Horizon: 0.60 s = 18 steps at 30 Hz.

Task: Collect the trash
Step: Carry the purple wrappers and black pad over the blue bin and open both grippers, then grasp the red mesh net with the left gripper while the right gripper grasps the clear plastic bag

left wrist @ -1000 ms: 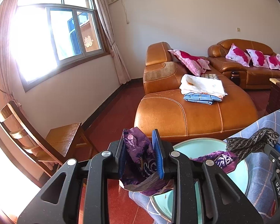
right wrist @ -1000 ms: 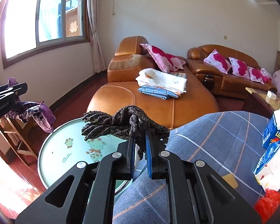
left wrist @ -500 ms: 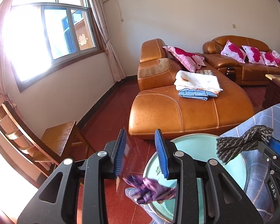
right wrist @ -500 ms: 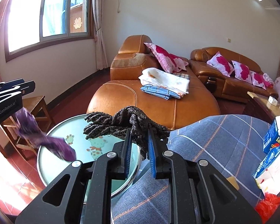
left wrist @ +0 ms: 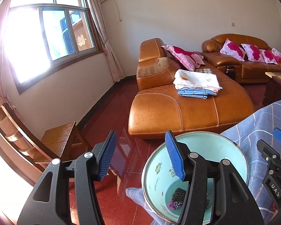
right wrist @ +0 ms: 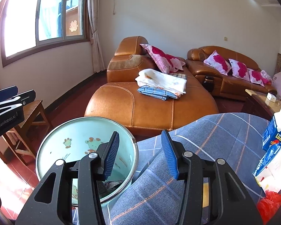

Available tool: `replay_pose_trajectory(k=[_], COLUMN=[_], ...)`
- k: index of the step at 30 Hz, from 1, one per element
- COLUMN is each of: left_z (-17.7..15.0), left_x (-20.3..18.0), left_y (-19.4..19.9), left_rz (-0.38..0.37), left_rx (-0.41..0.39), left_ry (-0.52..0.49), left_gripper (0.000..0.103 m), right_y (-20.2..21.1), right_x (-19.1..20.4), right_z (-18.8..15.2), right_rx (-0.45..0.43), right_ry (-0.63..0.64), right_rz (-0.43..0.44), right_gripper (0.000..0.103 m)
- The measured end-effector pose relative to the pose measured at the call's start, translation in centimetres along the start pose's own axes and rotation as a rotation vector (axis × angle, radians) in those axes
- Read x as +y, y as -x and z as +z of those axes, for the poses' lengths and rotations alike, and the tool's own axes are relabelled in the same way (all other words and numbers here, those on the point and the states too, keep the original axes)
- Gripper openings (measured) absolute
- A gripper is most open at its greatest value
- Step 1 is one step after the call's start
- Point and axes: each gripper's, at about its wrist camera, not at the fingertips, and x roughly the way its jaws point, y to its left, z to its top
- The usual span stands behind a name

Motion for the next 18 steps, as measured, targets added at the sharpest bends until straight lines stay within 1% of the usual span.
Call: replay_pose_trajectory(k=[3, 4, 5, 6, 8, 10, 13, 16, 18], left_z=[0.0, -0.1, -0.1, -0.1, -0.2, -0.6, -1.3, -2.3, -3.1], left_x=[-0.2, -0.3, -0.4, -0.5, -1.1, -2.0, -4.1, -6.5, -8.0], left_y=[0.2, 0.3, 0.4, 0.5, 0.7, 1.2, 2.2, 4.0, 5.5], left_rz=[-0.005, -0.008, -0.013, -0.022, -0.038, -0.071, -0.129, -0.206, -0.254], left_rx=[-0.001, 0.001, 0.003, 0.004, 0.004, 0.010, 0.012, 0.009, -0.004], left_ry=[-0.007, -0.009, -0.010, -0.011, -0.018, -0.029, -0.060, -0.100, -0.138], left_gripper=[0.056, 0.058, 0.060, 0.060, 0.061, 0.061, 0.062, 0.062, 0.065], right_y=[0.4, 0.7, 1.2, 1.6, 2.8, 4.4, 7.8, 11.3, 13.6], right_x=[0.0, 0.0, -0.1, -0.3, -0.7, -1.3, -2.8, -4.4, -5.7], right_z=[0.0, 0.0, 0.0, 0.0, -0.1, -0.3, -1.0, -2.4, -3.7], right_rx=[-0.021, -0.034, -0.047, -0.057, -0.061, -0.066, -0.089, -0.096, -0.091], right_ry=[-0.001, -0.004, -0.010, -0.018, -0.040, -0.058, -0.099, -0.132, -0.157], right_rz=[-0.011, -0.024, -0.041, -0.058, -0.077, -0.104, -0.149, -0.221, -0.280], right_gripper=[0.050, 0.052, 0.055, 0.057, 0.057, 0.058, 0.066, 0.068, 0.068])
